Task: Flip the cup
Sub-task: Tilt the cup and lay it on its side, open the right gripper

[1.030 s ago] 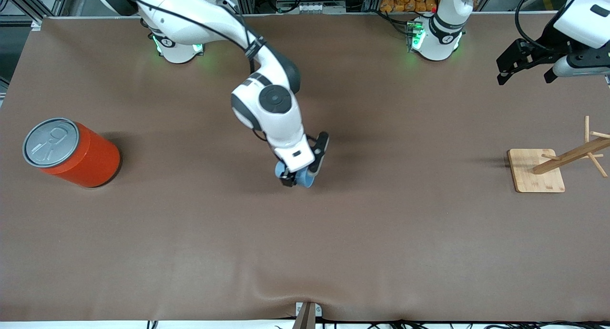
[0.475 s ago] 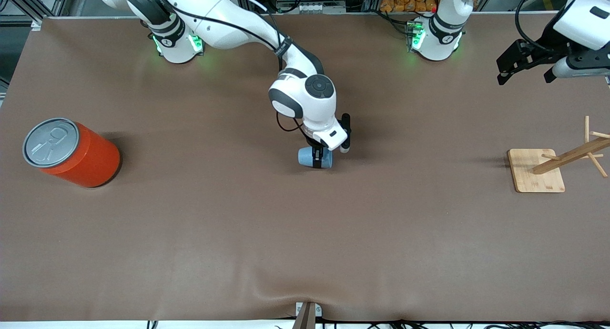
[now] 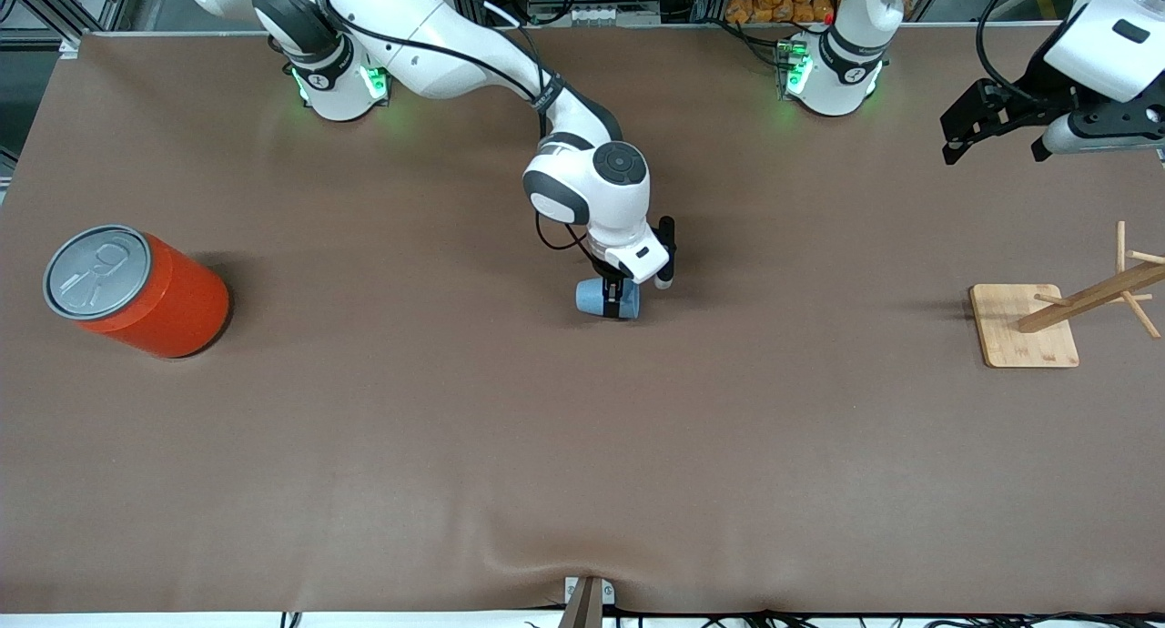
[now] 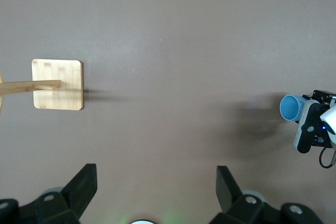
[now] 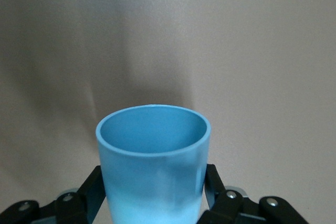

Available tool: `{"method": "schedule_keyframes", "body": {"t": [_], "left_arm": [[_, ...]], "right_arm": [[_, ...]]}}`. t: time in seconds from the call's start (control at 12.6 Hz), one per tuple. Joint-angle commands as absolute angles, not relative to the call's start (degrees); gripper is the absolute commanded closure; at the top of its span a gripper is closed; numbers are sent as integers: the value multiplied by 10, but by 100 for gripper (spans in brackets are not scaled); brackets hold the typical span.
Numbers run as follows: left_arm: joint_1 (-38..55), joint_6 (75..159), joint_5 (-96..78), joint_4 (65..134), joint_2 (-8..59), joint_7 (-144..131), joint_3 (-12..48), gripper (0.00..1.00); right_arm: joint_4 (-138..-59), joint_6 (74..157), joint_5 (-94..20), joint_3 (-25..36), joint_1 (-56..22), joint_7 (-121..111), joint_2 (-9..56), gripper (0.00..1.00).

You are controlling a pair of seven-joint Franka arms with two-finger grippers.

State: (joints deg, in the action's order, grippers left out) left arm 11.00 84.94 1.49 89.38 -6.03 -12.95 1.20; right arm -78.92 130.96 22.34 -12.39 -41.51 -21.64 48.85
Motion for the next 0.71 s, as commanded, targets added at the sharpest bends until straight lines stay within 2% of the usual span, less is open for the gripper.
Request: {"method": "schedule_keyframes", "body": {"t": [0.0,0.08,0.4,0.63], "left_arm": [[109,844,9,891,-59,-121,12,0],[107,844,9,890,-59,-120,12,0],[107,850,9,889,-58,-121,12,0],[103,849,12,890,-58,-120,11,0]], "right_arm": [[-769,1310,240,-121,-422,-202,503,43],[-769,1310,239,-121,-422,-202,503,0],[-767,1309,238,-123,-421,-185,501,0],[-766,1276,230,-132,-409,-192,476,0]]}}
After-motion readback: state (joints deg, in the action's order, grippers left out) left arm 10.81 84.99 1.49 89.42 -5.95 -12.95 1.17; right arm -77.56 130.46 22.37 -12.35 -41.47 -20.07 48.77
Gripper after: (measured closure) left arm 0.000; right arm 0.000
